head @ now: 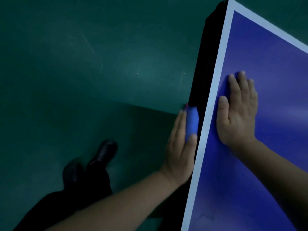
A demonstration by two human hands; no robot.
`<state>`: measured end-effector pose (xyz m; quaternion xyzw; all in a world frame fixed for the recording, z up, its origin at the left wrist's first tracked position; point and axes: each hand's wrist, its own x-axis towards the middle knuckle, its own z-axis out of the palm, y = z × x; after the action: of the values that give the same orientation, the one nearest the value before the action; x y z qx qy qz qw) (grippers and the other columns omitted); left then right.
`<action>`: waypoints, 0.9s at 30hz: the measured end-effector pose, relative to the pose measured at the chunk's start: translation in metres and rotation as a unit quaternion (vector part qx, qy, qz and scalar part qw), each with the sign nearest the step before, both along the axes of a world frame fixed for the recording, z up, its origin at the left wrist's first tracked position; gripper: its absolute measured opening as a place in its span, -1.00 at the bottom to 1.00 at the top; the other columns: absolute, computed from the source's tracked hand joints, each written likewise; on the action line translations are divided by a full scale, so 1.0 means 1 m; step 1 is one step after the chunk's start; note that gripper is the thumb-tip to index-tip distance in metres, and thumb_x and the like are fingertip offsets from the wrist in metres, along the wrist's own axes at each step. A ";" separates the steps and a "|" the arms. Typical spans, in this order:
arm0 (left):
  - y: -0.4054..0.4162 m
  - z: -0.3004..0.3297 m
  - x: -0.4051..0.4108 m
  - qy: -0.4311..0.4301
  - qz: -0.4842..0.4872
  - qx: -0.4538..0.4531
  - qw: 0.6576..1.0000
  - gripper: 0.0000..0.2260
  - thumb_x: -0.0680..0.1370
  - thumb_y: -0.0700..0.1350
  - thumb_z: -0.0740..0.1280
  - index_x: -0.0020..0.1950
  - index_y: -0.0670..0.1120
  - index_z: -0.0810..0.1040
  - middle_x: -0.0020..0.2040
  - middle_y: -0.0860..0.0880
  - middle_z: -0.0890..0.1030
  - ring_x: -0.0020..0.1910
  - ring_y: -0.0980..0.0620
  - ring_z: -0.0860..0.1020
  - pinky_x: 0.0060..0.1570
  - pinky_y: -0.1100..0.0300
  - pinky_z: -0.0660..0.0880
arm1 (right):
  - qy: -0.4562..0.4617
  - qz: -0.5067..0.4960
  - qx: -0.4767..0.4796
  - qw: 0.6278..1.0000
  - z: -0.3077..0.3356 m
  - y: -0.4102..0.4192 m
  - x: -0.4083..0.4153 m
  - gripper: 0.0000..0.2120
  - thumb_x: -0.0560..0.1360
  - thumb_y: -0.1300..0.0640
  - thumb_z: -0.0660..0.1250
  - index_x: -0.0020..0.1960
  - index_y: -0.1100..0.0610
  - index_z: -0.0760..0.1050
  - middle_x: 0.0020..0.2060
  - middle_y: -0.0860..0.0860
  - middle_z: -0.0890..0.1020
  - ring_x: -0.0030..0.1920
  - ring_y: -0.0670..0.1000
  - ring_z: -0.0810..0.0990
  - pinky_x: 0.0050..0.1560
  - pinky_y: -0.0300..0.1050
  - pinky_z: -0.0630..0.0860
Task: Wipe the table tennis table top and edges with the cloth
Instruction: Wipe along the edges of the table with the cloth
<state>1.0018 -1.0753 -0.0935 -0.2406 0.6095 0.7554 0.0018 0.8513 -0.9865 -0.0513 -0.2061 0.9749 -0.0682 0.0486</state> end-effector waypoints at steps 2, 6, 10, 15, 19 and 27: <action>0.017 0.009 0.037 -0.013 -0.005 0.005 1.000 -0.50 0.69 -0.04 0.04 0.64 -0.01 0.05 0.65 0.14 0.03 0.61 0.22 0.00 0.56 0.24 -0.02 | -0.001 0.002 0.003 1.000 0.000 0.000 0.000 -0.43 0.67 -0.13 -0.07 0.63 0.05 0.09 0.64 0.01 0.06 0.63 0.10 -0.06 0.59 0.20 -0.07; -0.002 0.017 -0.018 -0.088 0.011 0.043 0.995 -0.48 0.69 0.02 0.05 0.64 0.02 0.02 0.63 0.17 0.01 0.59 0.27 -0.02 0.53 0.33 -0.07 | -0.001 0.002 0.003 1.000 -0.001 0.000 -0.001 -0.42 0.67 -0.13 -0.06 0.63 0.06 0.10 0.63 0.02 0.07 0.63 0.11 -0.04 0.59 0.19 -0.07; -0.046 -0.002 -0.123 -0.101 0.006 0.056 0.993 -0.49 0.71 -0.02 0.09 0.66 -0.04 0.08 0.64 -0.01 0.15 0.59 0.05 0.14 0.54 0.17 0.05 | -0.004 -0.001 0.005 1.000 0.001 0.000 -0.001 -0.42 0.66 -0.14 -0.05 0.63 0.06 0.11 0.63 0.03 0.08 0.63 0.12 -0.03 0.59 0.18 -0.06; -0.034 0.011 -0.087 -0.049 0.010 0.014 0.999 -0.38 0.59 0.09 0.05 0.65 -0.04 0.12 0.64 0.04 0.16 0.58 0.16 0.12 0.55 0.23 0.05 | -0.007 0.004 0.012 1.000 0.002 -0.001 -0.002 -0.41 0.66 -0.13 -0.03 0.62 0.08 0.14 0.62 0.06 0.11 0.62 0.16 0.01 0.58 0.17 -0.03; 0.000 0.012 0.012 -0.048 -0.023 0.020 0.998 -0.40 0.63 0.20 0.04 0.63 0.06 0.04 0.63 0.23 -0.02 0.57 0.34 -0.04 0.57 0.17 -0.01 | 0.023 0.061 0.017 0.998 0.015 0.000 -0.027 -0.48 0.63 -0.11 0.11 0.48 0.16 0.38 0.46 0.15 0.38 0.42 0.26 0.34 0.42 0.16 0.21; -0.056 0.012 -0.144 -0.001 -0.035 -0.029 0.999 -0.41 0.64 0.09 0.00 0.65 -0.05 -0.02 0.66 0.04 -0.04 0.62 0.18 -0.08 0.56 0.27 -0.13 | -0.002 -0.011 0.009 1.000 0.002 -0.053 -0.135 -0.38 0.62 -0.19 -0.06 0.62 0.02 0.15 0.62 0.03 0.11 0.62 0.13 0.01 0.59 0.11 -0.07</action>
<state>0.8579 -1.1310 -0.0820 -0.2200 0.6389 0.7368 0.0224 0.7168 -1.0392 -0.0491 -0.1953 0.9775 -0.0603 0.0516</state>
